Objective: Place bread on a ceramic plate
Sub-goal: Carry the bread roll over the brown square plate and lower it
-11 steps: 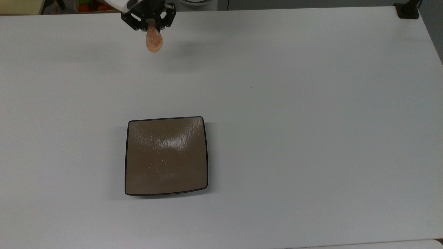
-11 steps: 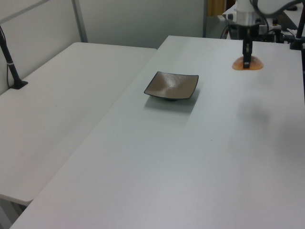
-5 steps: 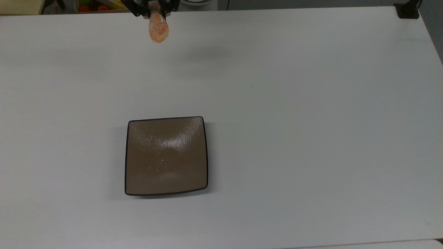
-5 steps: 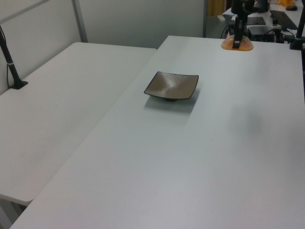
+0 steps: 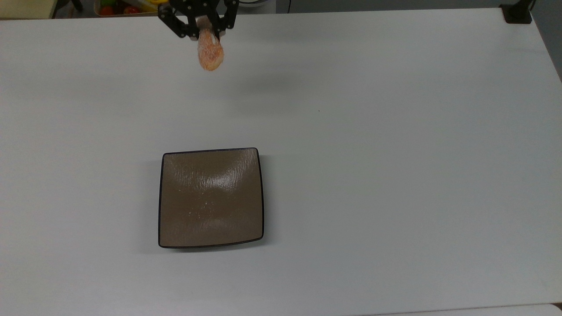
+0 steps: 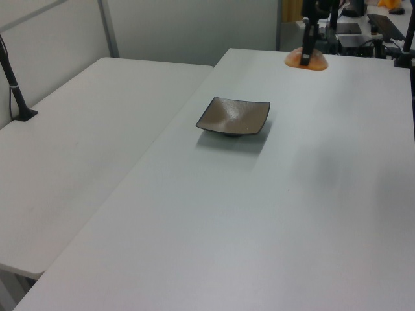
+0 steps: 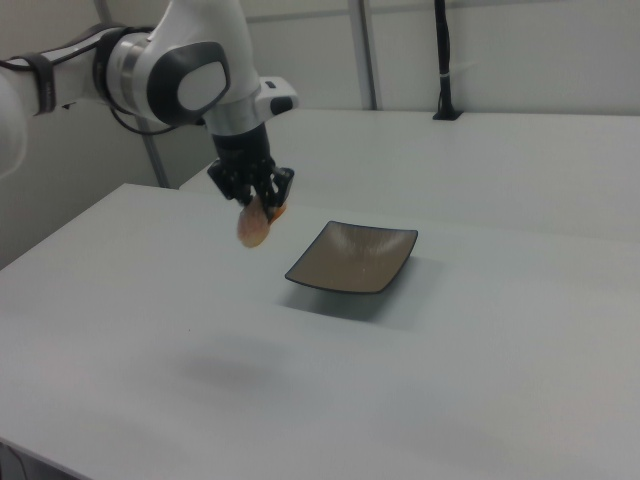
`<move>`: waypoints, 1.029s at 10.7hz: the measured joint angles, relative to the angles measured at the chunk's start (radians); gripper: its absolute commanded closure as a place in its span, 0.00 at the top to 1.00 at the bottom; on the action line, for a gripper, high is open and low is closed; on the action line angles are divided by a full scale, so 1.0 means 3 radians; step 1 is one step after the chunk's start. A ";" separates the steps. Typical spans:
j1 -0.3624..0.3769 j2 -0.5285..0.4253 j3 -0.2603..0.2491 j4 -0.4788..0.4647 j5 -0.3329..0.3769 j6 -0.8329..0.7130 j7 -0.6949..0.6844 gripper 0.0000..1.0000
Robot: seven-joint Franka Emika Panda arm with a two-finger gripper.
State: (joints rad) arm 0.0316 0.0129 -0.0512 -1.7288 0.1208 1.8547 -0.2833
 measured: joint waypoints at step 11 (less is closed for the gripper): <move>0.0029 0.1291 0.0003 0.0253 0.0042 0.2265 0.0002 0.34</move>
State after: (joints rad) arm 0.0403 0.4002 -0.0504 -1.6528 0.1333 2.5343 -0.2826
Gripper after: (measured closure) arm 0.670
